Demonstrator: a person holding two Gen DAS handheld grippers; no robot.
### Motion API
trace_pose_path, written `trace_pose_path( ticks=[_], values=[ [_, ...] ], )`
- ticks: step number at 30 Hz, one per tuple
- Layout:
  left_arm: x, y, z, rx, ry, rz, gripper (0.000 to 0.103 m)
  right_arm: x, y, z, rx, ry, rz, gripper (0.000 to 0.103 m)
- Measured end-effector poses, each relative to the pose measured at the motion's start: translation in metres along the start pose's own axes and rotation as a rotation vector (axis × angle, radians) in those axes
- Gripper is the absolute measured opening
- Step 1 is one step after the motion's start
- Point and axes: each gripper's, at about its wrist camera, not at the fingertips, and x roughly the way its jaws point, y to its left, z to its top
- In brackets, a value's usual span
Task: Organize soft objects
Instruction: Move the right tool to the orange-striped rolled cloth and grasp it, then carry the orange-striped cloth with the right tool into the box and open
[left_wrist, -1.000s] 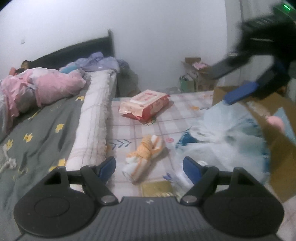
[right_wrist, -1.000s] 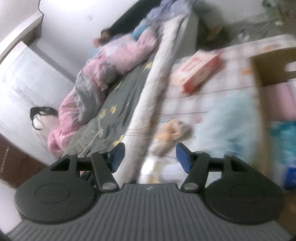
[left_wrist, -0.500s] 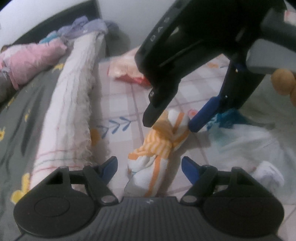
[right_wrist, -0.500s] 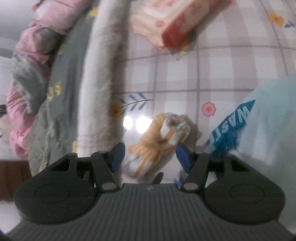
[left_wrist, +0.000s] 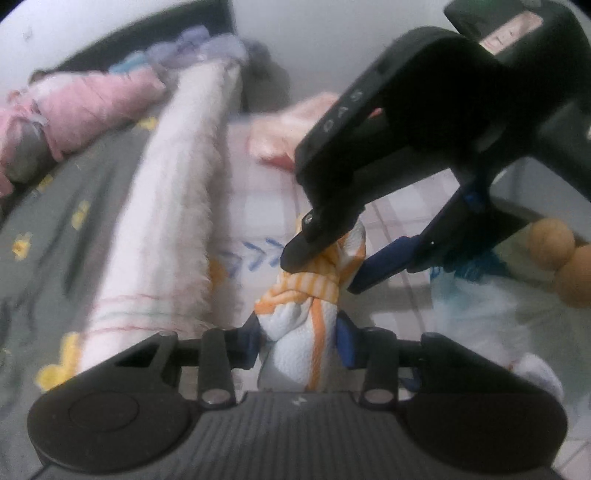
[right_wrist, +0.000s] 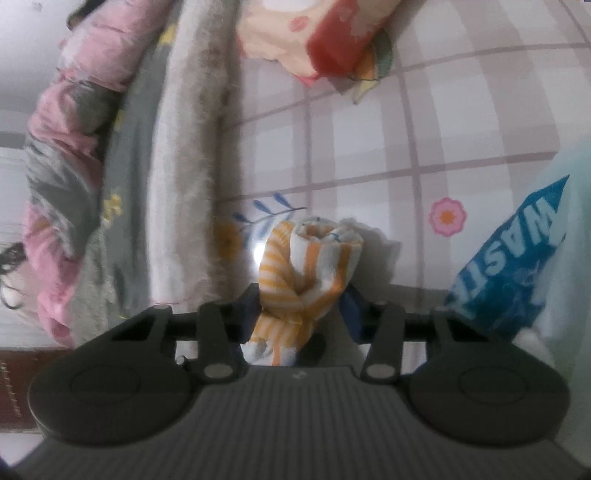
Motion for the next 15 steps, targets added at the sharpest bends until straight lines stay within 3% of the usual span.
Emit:
trace_pose_path(
  ticks=[7, 11, 15],
  values=[
    [-0.087, -0.010, 0.008, 0.001, -0.164, 0.021, 0.042, -0.074, 0.035, -0.032, -0.121, -0.095, 0.138, 0.041],
    [-0.129, -0.032, 0.014, 0.009, -0.240, -0.028, 0.042, -0.131, 0.034, -0.057, -0.157, -0.162, 0.210, 0.040],
    [-0.166, -0.068, 0.014, 0.029, -0.293, -0.123, 0.042, -0.196, 0.014, -0.085, -0.184, -0.239, 0.243, 0.040]
  ],
)
